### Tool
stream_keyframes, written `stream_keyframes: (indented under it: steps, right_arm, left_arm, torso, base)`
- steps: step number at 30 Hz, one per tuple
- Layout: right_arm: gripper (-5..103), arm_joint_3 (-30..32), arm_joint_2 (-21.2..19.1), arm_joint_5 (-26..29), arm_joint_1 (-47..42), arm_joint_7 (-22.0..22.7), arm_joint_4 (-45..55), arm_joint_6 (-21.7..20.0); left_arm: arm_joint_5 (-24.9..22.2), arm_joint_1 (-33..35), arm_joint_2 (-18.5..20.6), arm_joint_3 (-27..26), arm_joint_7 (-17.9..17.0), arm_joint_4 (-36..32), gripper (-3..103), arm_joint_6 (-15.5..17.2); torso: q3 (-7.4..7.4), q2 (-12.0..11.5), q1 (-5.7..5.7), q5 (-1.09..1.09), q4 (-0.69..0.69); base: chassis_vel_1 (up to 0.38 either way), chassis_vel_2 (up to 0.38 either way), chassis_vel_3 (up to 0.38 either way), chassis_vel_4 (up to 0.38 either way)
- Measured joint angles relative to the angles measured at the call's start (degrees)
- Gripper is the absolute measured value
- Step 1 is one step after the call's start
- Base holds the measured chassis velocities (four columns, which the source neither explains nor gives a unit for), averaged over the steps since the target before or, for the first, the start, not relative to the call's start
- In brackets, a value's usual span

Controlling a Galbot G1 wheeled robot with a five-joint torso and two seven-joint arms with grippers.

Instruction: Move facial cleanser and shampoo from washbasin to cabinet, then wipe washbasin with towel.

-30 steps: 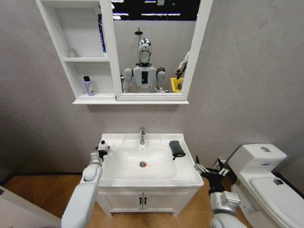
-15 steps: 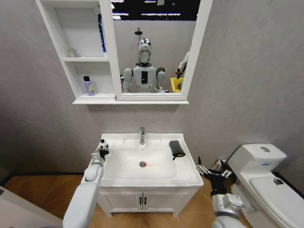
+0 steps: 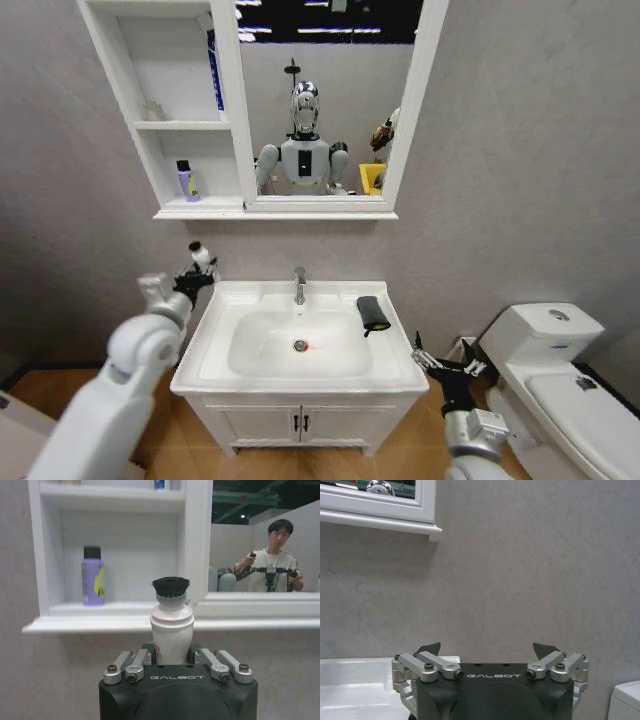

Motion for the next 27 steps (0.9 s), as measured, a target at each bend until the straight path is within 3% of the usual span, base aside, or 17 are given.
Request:
stream_keyframes:
  steps: [1, 2, 4, 7, 8, 9, 11, 16, 20, 27]
  right_arm:
    - [100, -0.5, 0.0, -0.3, 0.2, 0.0, -0.1, 0.0]
    - [100, -0.5, 0.0, -0.3, 0.2, 0.0, -0.1, 0.0]
    - [100, -1.1, 0.1, -1.0, 0.6, -0.1, -0.1, 0.0]
    - [100, -1.1, 0.0, -1.1, 0.7, -0.1, 0.0, -0.1]
    - [100, -0.9, -0.1, -1.1, 0.7, -0.1, 0.2, -0.1]
    - [100, -0.9, -0.1, -1.1, 0.7, -0.1, 0.2, -0.1]
    - [100, -0.1, -0.1, -1.1, 0.2, 0.0, 0.5, -0.1]
    - [100, 0.6, 0.0, -1.0, -1.0, 0.0, 0.5, 0.7]
    - [100, 0.4, 0.1, -1.0, -1.8, 0.2, 0.1, 1.4]
    - [100, 0.6, -0.1, -0.9, -1.4, 0.2, 0.1, 1.4]
  left_arm:
    - [-3.1, -5.8, 2.3, 2.1, -0.8, 2.8, 32, 0.4]
    - [-3.1, -5.8, 2.3, 2.1, -0.8, 2.8, 32, 0.4]
    - [-5.4, -19.7, 3.8, 8.8, -0.8, 10.5, 31, 0.6]
    - [-5.0, -25.0, 3.0, 12.8, -0.2, 14.5, 31, 0.6]
    - [-2.4, -30.6, 1.1, 16.7, 1.6, 20.2, 31, 0.3]
    - [-2.4, -30.6, 1.1, 16.7, 1.6, 20.2, 31, 0.3]
    - [3.7, -37.1, -2.2, 20.8, 4.7, 28.6, 31, -1.5]
    - [7.5, -41.7, -5.4, 23.2, 7.1, 34.9, 31, -2.3]
    - [14.5, -44.4, -9.9, 24.6, 9.8, 42.3, 31, -4.3]
    - [15.7, -43.4, -11.6, 24.7, 9.9, 44.4, 31, -4.6]
  torso:
    - [0.0, 0.0, 0.0, -0.03, 0.0]
    - [0.0, 0.0, 0.0, -0.03, 0.0]
    - [0.01, 0.0, 0.03, -0.01, 0.0]
    - [0.01, 0.0, 0.02, -0.02, -0.01]
    - [0.02, 0.0, 0.04, -0.04, -0.02]
    - [0.02, 0.0, 0.04, -0.04, -0.02]
    - [0.02, 0.0, 0.04, -0.02, -0.03]
    - [0.02, 0.0, 0.03, -0.02, -0.02]
    - [0.02, 0.0, 0.02, -0.02, -0.01]
    - [0.02, 0.0, 0.03, -0.02, -0.01]
  base:
    - [0.0, 0.0, 0.0, 0.0]
    - [0.0, 0.0, 0.0, 0.0]
    - [0.0, 0.0, 0.0, 0.0]
    - [0.0, 0.0, 0.0, 0.0]
    - [0.0, 0.0, 0.0, 0.0]
    - [0.0, 0.0, 0.0, 0.0]
    - [0.0, 0.0, 0.0, 0.0]
    - [0.0, 0.0, 0.0, 0.0]
    - [0.0, 0.0, 0.0, 0.0]
    - [0.0, 0.0, 0.0, 0.0]
